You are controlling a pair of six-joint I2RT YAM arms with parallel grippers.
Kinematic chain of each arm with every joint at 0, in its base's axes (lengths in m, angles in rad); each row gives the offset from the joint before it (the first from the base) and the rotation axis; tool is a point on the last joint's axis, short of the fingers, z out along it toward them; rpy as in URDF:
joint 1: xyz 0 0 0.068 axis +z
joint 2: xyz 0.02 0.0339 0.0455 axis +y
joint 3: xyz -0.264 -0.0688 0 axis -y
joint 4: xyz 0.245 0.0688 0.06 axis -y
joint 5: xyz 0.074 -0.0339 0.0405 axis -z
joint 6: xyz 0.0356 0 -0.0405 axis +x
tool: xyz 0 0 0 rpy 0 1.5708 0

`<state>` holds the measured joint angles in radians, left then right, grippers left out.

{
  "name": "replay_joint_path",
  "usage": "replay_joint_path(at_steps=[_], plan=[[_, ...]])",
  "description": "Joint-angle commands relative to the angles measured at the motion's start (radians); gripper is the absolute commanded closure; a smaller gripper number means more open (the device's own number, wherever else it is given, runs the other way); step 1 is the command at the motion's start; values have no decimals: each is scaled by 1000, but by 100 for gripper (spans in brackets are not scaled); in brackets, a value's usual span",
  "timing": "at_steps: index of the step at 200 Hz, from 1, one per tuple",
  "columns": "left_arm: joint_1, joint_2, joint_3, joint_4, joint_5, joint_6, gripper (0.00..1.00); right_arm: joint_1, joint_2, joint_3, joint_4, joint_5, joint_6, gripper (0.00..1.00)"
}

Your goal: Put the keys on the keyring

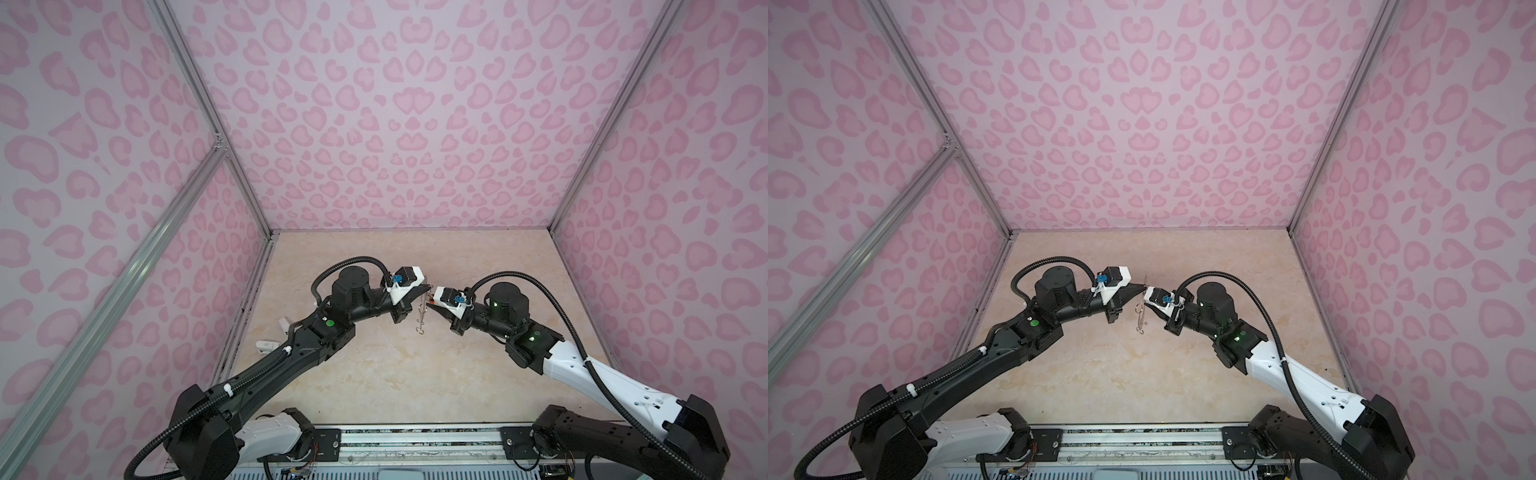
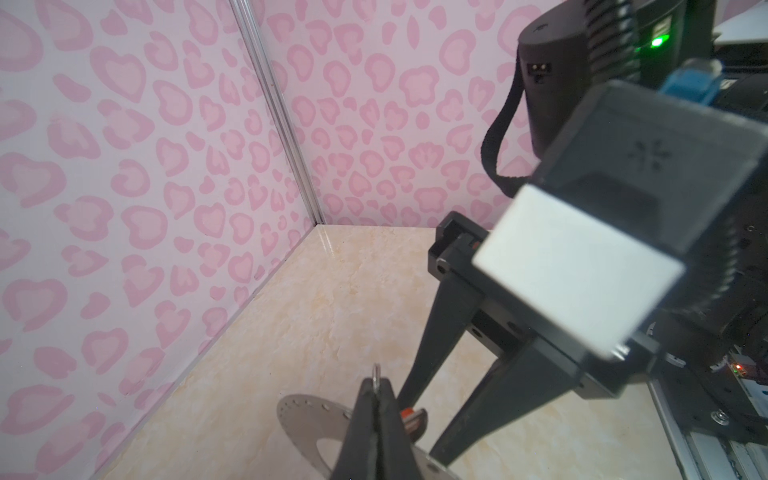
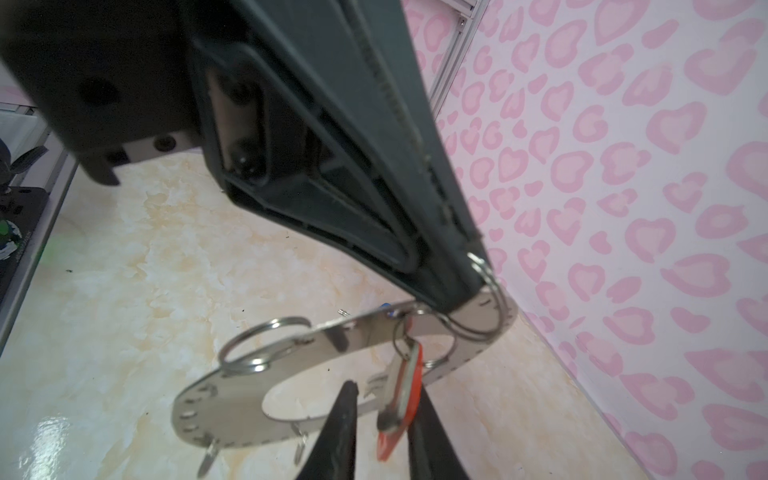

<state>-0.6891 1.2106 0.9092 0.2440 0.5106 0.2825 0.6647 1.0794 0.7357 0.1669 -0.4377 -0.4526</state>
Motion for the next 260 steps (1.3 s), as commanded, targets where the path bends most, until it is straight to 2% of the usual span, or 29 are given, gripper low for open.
replay_joint_path(at_steps=[1,37,68,110,210,260], plan=[[2,-18,-9,67,46,20,97,-26,-43,-21,-42,0,-23,72],[4,-31,-18,65,97,37,97,-155,-103,-37,-118,-226,10,68],[3,-27,-13,42,112,53,97,-186,-113,-17,-83,-286,58,70],[2,-28,-15,21,121,67,97,-183,-49,48,-16,-386,125,74],[1,-28,5,-34,144,99,97,-154,13,69,23,-439,133,80],[0,-29,-1,-38,147,99,97,-147,23,69,30,-444,134,88]])
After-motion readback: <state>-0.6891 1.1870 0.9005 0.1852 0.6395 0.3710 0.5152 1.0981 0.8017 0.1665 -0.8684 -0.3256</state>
